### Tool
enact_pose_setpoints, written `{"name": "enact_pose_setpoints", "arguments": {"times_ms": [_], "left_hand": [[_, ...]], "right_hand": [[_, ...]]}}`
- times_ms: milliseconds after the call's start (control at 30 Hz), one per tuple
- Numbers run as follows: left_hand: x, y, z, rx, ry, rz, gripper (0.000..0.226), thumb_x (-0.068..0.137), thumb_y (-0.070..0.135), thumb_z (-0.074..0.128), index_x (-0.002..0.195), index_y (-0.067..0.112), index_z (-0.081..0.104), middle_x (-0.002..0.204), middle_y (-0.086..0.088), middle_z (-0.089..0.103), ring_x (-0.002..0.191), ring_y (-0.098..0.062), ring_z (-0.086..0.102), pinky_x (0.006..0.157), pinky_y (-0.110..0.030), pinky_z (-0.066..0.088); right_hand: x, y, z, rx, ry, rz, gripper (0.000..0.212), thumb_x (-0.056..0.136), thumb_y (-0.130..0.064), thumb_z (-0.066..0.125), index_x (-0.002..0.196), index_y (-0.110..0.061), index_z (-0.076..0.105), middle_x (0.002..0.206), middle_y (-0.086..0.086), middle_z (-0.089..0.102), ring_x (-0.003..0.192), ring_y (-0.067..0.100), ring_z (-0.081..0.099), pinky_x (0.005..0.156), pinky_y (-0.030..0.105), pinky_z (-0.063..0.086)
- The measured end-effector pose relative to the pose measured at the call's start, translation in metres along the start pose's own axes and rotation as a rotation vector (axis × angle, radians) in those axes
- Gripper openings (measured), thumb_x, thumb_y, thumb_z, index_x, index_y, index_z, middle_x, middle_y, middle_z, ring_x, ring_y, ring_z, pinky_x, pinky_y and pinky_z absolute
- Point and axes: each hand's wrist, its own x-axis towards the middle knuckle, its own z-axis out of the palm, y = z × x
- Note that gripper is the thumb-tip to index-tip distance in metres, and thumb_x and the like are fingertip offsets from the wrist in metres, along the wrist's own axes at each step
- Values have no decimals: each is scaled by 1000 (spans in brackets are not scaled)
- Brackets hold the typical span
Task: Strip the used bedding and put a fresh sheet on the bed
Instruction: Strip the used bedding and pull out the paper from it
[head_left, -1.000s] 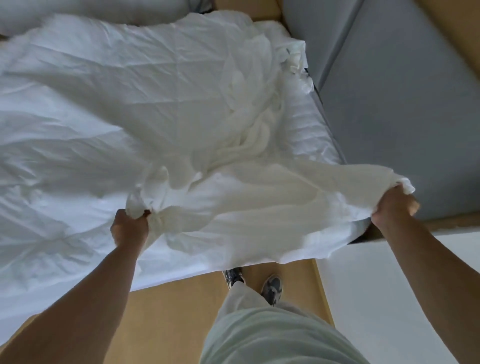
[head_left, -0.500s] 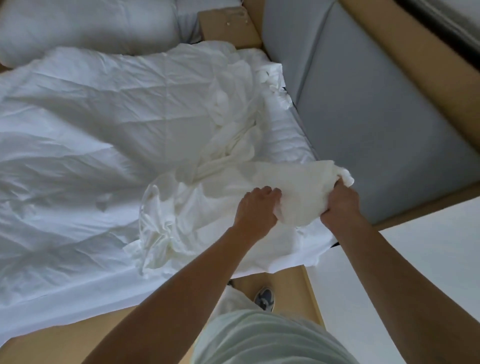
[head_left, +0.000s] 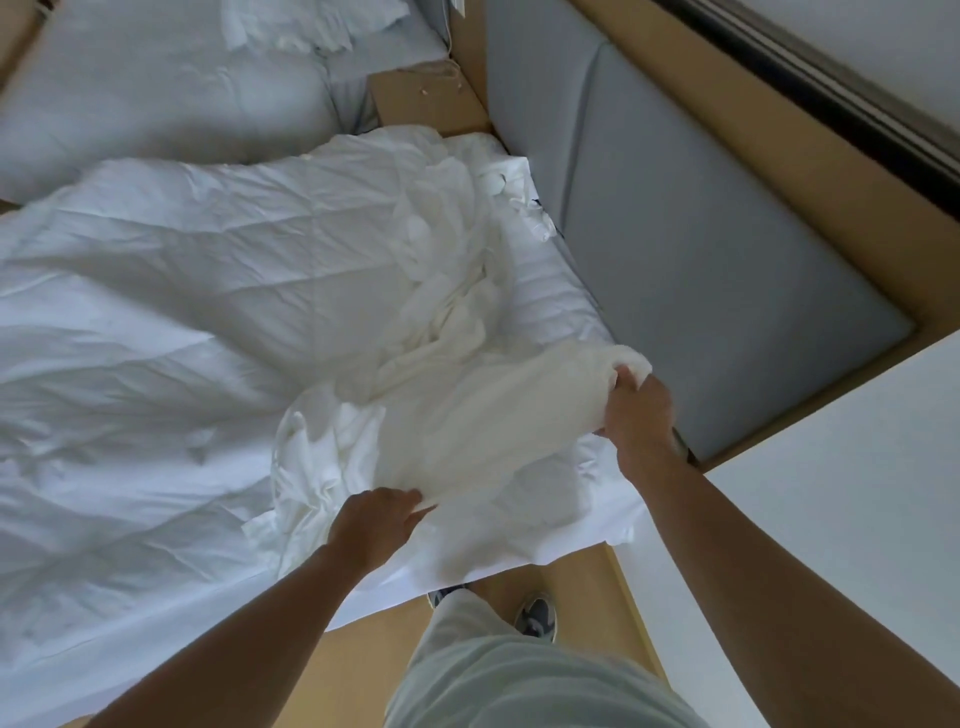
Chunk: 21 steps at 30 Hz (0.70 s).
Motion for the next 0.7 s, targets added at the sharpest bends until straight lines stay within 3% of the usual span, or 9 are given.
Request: {"name": "enact_pose_setpoints", "arguments": {"times_ms": [100, 200, 267, 333, 433, 500, 567, 633, 700], "left_hand": [[9, 15, -12, 46, 4, -2, 32, 102, 51, 45, 112, 26, 61, 101, 1, 73, 93, -27, 71, 76, -33, 52], [11, 24, -16, 15, 18, -43, 23, 97, 44, 57, 107, 24, 63, 95, 1, 74, 85, -28, 72, 70, -33, 53], [3, 21, -8, 36, 19, -77, 23, 93, 43, 64, 107, 25, 65, 89, 1, 74, 79, -27, 73, 67, -32, 55], [-6, 18, 7, 33, -64, -148, 27, 99, 45, 52, 119, 28, 60, 98, 1, 74, 90, -26, 73, 76, -33, 56], [-7, 23, 21, 29, -181, -178, 32, 101, 45, 45, 126, 29, 55, 107, 0, 72, 99, -26, 71, 84, -35, 56], [5, 36, 14, -129, -260, -133, 36, 96, 51, 53, 122, 26, 56, 108, 4, 69, 101, -22, 68, 84, -32, 53], [25, 52, -13, -516, -248, -85, 46, 83, 65, 67, 98, 24, 55, 89, 8, 60, 80, -12, 57, 71, -27, 44], [53, 70, -55, -836, -15, -81, 54, 75, 72, 67, 82, 22, 49, 77, 8, 51, 66, -8, 45, 63, -23, 37], [86, 89, -101, -905, 161, -107, 56, 77, 79, 55, 80, 23, 54, 78, 7, 58, 68, -9, 55, 63, -18, 41]], "right_hand": [[8, -3, -14, -395, 1, -196, 41, 107, -34, 39, 117, 2, 57, 111, 21, 66, 106, 40, 62, 88, 41, 52], [23, -8, -27, -519, -54, -225, 37, 107, -31, 40, 111, 1, 58, 106, 19, 65, 100, 39, 62, 85, 37, 47], [26, -11, -30, -351, -110, -114, 30, 104, -28, 47, 107, -3, 61, 89, 8, 62, 75, 30, 64, 64, 33, 56], [19, -11, -28, -162, -137, -11, 23, 100, -25, 53, 97, -7, 66, 77, 3, 60, 55, 19, 61, 41, 23, 48], [13, -7, -27, -114, -177, -35, 25, 95, -22, 56, 76, -10, 66, 64, 3, 58, 36, 10, 53, 39, 20, 43], [14, -9, -35, -161, -231, -109, 32, 96, -24, 55, 66, -16, 63, 56, 1, 54, 32, 8, 51, 35, 16, 36], [16, -11, -42, -198, -297, -191, 38, 98, -25, 56, 61, -24, 62, 47, -9, 52, 34, 7, 53, 35, 15, 36], [17, -11, -42, -192, -358, -241, 26, 99, -22, 58, 76, -19, 70, 51, -12, 57, 40, 4, 56, 38, 19, 43], [14, -9, -35, -172, -397, -281, 19, 100, -21, 59, 94, -7, 71, 62, -11, 61, 48, -1, 58, 42, 20, 49]]}}
